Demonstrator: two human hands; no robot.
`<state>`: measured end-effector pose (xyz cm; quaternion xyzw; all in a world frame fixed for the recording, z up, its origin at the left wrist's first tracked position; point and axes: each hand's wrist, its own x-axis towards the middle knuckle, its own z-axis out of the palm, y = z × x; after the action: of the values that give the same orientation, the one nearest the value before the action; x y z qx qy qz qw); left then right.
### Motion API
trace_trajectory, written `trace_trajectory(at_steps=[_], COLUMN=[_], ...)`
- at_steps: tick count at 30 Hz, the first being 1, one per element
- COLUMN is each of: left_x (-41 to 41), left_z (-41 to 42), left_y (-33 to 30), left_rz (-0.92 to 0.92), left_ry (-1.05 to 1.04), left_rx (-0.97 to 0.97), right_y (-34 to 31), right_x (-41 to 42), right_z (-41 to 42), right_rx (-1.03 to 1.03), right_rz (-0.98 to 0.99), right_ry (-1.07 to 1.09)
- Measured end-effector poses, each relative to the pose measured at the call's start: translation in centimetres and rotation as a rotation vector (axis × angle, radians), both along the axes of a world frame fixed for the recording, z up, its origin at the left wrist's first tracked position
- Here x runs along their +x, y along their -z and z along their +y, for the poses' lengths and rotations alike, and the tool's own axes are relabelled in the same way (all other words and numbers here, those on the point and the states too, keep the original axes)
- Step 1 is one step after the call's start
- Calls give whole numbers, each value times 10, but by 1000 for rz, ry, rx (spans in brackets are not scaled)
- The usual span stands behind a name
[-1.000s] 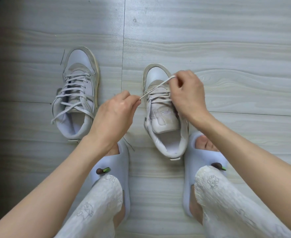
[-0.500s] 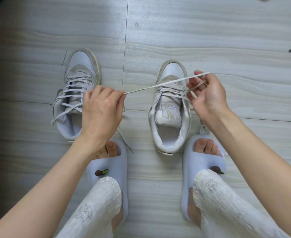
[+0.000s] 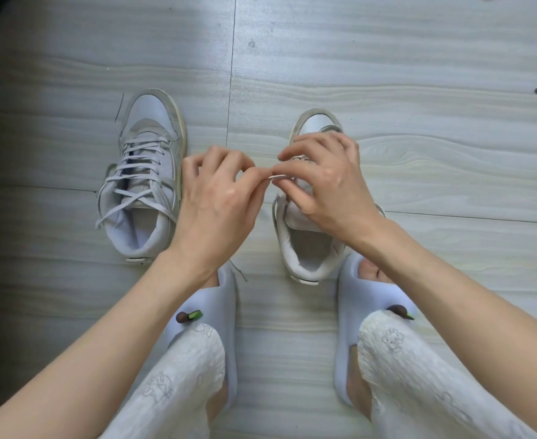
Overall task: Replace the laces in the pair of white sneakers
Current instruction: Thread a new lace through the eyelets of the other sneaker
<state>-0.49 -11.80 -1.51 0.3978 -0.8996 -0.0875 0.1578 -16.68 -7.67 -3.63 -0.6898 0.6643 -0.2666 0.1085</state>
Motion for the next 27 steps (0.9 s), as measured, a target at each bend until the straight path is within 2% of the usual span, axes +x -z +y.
trace_trajectory(at_steps=[3,6,8,11,13,15,18,21,24,27], left_x=[5,8,6,7,13,18,19,7,-5,-6], left_z=[-2,-6,-7,-10,-12,-13,-7,7,21,19], left_y=[3,5,1,-4,0,6,13,11,9,12], left_rz=[-8,1,96,224,256,181,-38,-17,-42,-79], left_ry=[-2,-9,-21,-171,-288,-320,-161,-20,-11,-45], left_rx=[41,225,502,1059,1271,1213,817,604,405,339], right_y=[-1,-1,0,-1,-2,-3,-2,0,0,-1], right_x=[-6,-6,-8,-16,-22,-25,-20,-10,-4,-8], right_z=[1,5,9,14,17,20,24,24,25,28], right_rx=[-2,25,53,113,171,217,232,165,107,116], right_rz=[-71,-121,-139,-258,-379,-455,-353,-198,-131,-131], right_ry=[-52,-108,-62,65,162,194,102,7,-43,24])
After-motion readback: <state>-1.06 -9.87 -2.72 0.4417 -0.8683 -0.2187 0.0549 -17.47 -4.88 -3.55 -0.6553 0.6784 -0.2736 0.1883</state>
